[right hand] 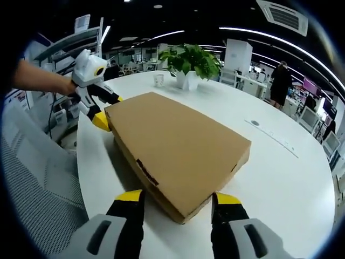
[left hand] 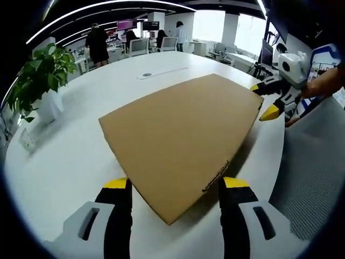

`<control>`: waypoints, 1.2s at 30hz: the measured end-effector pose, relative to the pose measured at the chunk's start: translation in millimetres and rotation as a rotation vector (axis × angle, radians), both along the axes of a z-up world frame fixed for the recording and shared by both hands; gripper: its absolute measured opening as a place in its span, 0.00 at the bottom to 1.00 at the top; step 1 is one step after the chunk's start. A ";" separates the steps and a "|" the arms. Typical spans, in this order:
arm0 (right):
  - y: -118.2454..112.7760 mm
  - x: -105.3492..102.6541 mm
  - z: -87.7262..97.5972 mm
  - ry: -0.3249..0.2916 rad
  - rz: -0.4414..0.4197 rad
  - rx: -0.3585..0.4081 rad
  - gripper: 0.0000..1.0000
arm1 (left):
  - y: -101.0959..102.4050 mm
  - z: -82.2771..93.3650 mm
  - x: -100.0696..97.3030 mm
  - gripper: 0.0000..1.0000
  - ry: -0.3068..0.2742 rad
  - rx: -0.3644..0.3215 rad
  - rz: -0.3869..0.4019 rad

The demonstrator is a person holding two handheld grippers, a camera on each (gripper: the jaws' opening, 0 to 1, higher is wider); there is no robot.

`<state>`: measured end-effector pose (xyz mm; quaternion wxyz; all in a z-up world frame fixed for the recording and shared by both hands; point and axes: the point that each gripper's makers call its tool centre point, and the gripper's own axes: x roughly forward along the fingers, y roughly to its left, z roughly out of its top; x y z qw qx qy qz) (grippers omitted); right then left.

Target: Operate the shoe box by opening the lid, removing the specified soft item, and placing it in the target area until the item is outside and the box remains undamaged.

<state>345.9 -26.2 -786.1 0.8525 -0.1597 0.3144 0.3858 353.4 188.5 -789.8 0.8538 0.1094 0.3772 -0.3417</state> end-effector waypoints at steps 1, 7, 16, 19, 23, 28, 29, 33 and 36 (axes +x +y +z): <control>0.6 -1.3 0.2 0.003 -0.001 0.004 0.46 | 1.3 -0.1 -1.4 0.67 0.001 0.002 -0.002; 2.6 -8.9 0.7 0.019 0.002 0.013 0.44 | 4.5 -0.7 -6.5 0.66 0.009 0.009 -0.010; 2.5 -14.9 1.7 0.037 -0.012 0.026 0.41 | 5.6 -0.5 -16.5 0.66 0.013 0.009 -0.003; 2.9 -19.4 1.3 0.036 0.003 0.018 0.40 | 7.3 -0.5 -19.6 0.66 0.019 0.015 -0.007; 2.9 -20.0 1.4 0.033 0.013 0.014 0.40 | 7.7 -0.4 -21.0 0.66 0.021 0.015 -0.005; 2.6 -20.6 1.9 0.037 0.014 0.016 0.40 | 8.1 0.1 -21.2 0.67 0.027 0.019 -0.007; 2.6 -20.7 2.3 0.037 0.015 0.016 0.40 | 8.1 0.1 -21.2 0.67 0.029 0.021 -0.008; 2.1 -20.8 3.3 0.039 0.019 0.018 0.39 | 8.3 -0.1 -20.8 0.67 0.034 0.020 -0.006; 2.0 -21.1 5.3 0.042 0.016 0.022 0.39 | 8.1 0.6 -20.8 0.67 0.038 0.016 -0.005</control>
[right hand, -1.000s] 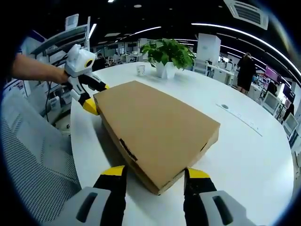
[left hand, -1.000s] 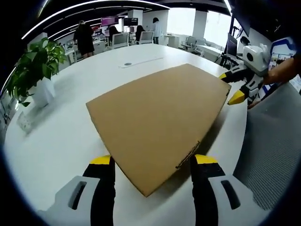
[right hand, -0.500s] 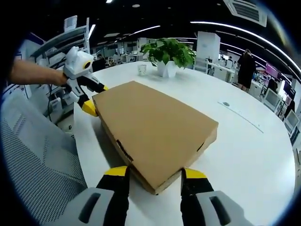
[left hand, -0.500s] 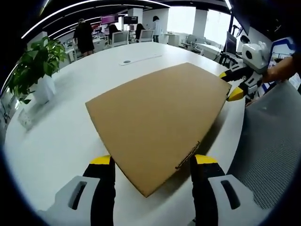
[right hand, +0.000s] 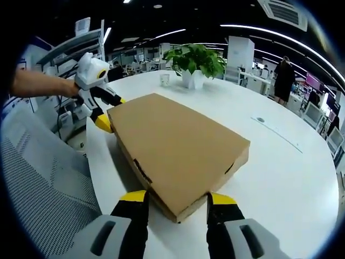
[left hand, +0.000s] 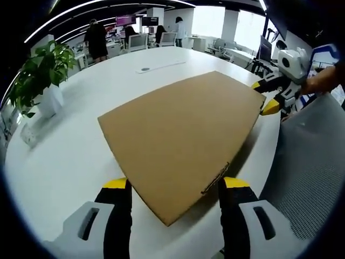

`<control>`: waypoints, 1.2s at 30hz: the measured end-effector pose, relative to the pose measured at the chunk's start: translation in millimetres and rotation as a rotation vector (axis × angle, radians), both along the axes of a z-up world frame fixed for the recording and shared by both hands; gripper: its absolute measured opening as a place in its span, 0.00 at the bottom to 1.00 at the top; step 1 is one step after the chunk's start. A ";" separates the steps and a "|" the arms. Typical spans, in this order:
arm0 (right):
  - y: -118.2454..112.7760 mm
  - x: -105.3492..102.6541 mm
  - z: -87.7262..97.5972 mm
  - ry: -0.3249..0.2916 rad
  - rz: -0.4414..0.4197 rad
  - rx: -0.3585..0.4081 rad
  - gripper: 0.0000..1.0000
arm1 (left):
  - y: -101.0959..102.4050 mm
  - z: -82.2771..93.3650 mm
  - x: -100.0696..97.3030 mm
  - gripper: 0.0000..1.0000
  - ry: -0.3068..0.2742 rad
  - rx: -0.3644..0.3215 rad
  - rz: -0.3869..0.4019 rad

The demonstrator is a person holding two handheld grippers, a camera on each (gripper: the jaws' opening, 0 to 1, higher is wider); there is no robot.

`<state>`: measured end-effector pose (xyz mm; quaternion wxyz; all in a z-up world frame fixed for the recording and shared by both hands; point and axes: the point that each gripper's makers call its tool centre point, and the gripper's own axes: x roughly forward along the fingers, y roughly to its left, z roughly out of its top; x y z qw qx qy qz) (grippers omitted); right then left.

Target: Operate the shoe box by opening the lid, removing the specified soft item, and placing it in the target area until the item is outside and the box remains undamaged.

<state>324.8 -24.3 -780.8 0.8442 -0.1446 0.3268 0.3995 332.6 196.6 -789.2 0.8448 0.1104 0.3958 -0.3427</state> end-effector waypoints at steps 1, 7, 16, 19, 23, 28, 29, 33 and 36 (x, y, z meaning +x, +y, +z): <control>-0.1 0.1 0.5 0.000 0.001 0.002 0.39 | 0.0 0.4 0.0 0.67 0.002 -0.002 0.000; -0.1 -0.3 5.8 0.007 -0.001 0.023 0.39 | -1.1 3.8 -1.0 0.68 0.014 -0.018 0.006; 0.1 -1.3 16.9 0.008 -0.013 0.053 0.40 | -1.7 11.2 -1.1 0.69 0.032 -0.044 0.020; 0.4 -2.2 20.1 0.002 -0.011 0.054 0.40 | -2.4 15.1 -1.4 0.70 0.035 -0.052 0.024; 0.8 -2.7 26.2 -0.009 -0.006 0.055 0.40 | -2.8 20.1 -1.8 0.71 0.037 -0.063 0.028; 0.8 -2.3 31.5 -0.025 0.001 0.045 0.41 | -3.4 27.1 -1.6 0.72 0.040 -0.081 0.040; 1.1 -2.7 33.2 -0.029 0.002 0.045 0.41 | -3.4 27.8 -1.7 0.71 0.039 -0.081 0.041; 0.7 -1.3 39.4 -0.049 -0.002 0.047 0.41 | -3.7 33.7 -1.6 0.72 0.028 -0.086 0.049; 0.5 0.6 43.5 -0.063 -0.006 0.051 0.41 | -3.3 37.6 -0.5 0.70 0.015 -0.086 0.058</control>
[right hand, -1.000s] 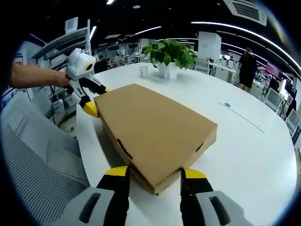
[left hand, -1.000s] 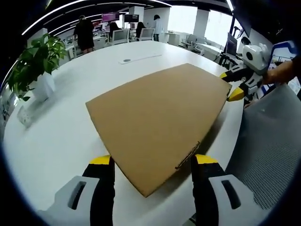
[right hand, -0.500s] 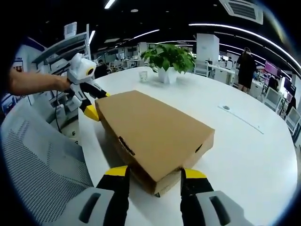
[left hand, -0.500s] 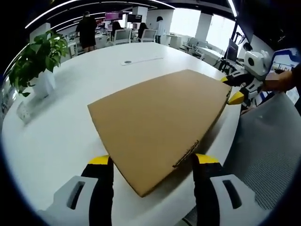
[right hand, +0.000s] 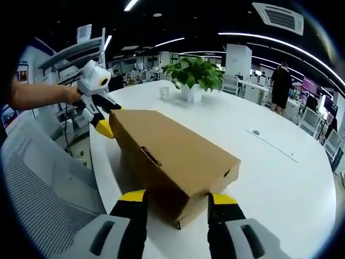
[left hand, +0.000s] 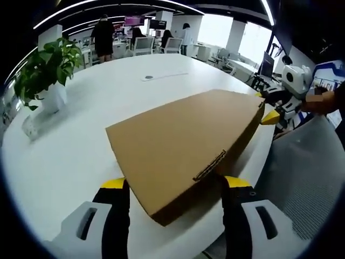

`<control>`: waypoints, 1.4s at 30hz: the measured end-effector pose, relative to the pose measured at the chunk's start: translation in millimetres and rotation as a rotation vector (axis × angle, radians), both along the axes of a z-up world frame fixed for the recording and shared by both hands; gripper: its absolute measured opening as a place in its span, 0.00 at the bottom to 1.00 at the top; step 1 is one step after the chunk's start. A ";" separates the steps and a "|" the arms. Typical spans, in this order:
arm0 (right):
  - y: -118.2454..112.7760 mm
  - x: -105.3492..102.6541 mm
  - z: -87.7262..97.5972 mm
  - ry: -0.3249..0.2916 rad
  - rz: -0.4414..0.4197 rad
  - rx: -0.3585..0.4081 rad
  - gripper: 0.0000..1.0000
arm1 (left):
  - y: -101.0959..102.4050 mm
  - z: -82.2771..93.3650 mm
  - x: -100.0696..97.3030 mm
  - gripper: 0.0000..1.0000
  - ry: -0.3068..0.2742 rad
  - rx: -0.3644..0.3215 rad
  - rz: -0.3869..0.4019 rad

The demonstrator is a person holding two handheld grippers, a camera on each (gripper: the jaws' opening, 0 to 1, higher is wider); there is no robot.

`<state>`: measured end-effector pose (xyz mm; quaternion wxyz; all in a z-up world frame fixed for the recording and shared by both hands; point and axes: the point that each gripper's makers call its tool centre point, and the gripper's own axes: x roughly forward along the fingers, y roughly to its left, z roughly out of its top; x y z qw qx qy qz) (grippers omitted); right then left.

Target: Operate the shoe box by opening the lid, removing the specified soft item, and placing it in the target area until the item is outside and the box remains undamaged.

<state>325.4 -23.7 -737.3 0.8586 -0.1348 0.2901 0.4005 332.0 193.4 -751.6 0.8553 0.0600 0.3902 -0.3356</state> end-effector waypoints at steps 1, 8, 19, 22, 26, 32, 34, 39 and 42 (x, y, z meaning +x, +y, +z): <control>-0.1 0.5 0.6 -0.003 -0.001 -0.001 0.40 | -0.1 1.3 0.4 0.70 -0.001 -0.003 0.006; -1.0 4.3 8.5 -0.027 -0.007 0.004 0.39 | -0.1 8.6 1.8 0.70 -0.024 -0.002 0.019; -2.1 9.4 18.6 -0.065 -0.015 0.009 0.37 | 2.7 16.1 5.9 0.67 -0.080 0.025 0.021; -2.3 11.4 22.7 -0.078 -0.019 0.012 0.37 | 4.2 19.3 7.5 0.65 -0.100 0.026 0.028; -3.1 15.0 27.2 -0.091 -0.024 0.015 0.36 | 5.8 24.2 10.2 0.64 -0.120 0.017 0.040; -3.6 21.9 35.6 -0.116 -0.033 0.021 0.34 | 7.4 32.5 17.0 0.61 -0.152 0.016 0.059; -4.1 25.6 39.9 -0.136 -0.038 0.023 0.34 | 9.1 36.6 21.4 0.59 -0.170 0.009 0.076; -6.6 34.4 47.2 -0.162 -0.049 0.020 0.30 | 9.5 43.3 29.6 0.57 -0.191 -0.001 0.090; -8.1 39.8 50.9 -0.174 -0.056 0.021 0.27 | 12.2 46.7 33.8 0.52 -0.202 0.006 0.096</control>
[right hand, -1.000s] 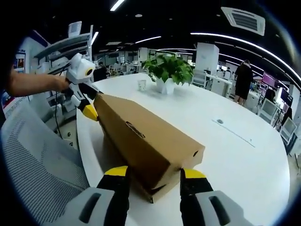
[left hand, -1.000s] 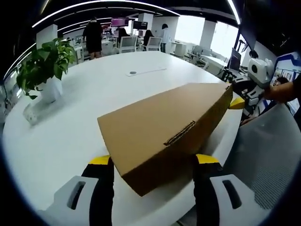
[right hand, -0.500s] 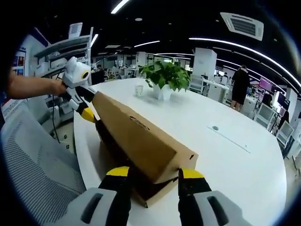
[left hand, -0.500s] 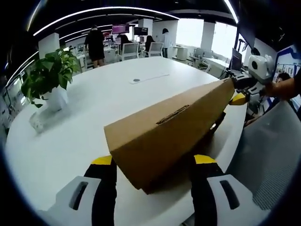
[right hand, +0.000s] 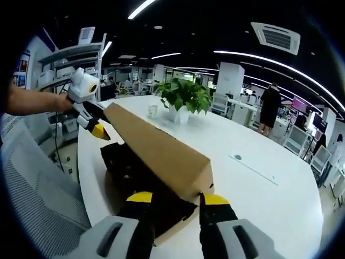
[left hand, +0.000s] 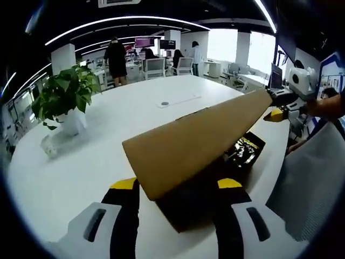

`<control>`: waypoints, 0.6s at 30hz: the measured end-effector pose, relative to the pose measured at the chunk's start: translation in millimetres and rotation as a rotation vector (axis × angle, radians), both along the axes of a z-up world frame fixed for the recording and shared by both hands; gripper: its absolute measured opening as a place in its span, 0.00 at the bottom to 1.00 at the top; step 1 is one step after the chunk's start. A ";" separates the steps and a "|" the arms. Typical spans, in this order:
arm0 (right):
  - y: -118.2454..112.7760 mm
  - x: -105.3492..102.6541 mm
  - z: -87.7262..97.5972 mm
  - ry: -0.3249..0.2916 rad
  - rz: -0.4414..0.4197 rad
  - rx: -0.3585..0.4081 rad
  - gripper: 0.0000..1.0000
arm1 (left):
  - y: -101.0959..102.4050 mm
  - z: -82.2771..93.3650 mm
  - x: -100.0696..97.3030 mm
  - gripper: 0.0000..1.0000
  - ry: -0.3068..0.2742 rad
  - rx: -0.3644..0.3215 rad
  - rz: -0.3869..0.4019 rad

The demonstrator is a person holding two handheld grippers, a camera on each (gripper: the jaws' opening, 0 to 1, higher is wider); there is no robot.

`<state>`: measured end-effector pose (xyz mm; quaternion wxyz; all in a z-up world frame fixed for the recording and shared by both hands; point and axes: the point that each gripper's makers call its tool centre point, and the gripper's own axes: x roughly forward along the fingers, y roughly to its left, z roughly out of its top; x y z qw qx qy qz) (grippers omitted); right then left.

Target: Operate the shoe box by opening the lid, removing the specified soft item, and placing it in the target area until the item is outside and the box remains undamaged.

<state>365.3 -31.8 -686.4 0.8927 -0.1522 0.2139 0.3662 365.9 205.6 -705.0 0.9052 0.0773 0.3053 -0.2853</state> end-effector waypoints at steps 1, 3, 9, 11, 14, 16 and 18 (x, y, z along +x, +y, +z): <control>-0.3 1.4 1.2 -0.005 -0.002 0.000 0.26 | 0.8 1.4 1.3 0.51 -0.003 -0.001 0.003; -0.7 5.2 3.8 -0.013 -0.006 0.000 0.26 | 2.5 4.3 4.9 0.49 -0.011 -0.003 0.013; -1.3 17.1 12.1 -0.033 -0.023 0.009 0.24 | 5.6 11.8 14.8 0.42 -0.039 -0.006 0.037; -1.3 20.0 13.9 -0.038 -0.026 0.008 0.24 | 7.2 13.5 18.0 0.40 -0.045 -0.004 0.042; -1.1 24.2 15.9 -0.048 -0.029 0.005 0.24 | 9.2 16.3 22.7 0.38 -0.052 -0.008 0.050; -1.2 26.7 17.5 -0.051 -0.032 0.007 0.24 | 10.3 18.1 25.8 0.37 -0.054 -0.014 0.057; -1.1 28.6 18.5 -0.054 -0.034 0.007 0.23 | 11.9 19.5 28.8 0.34 -0.058 -0.014 0.064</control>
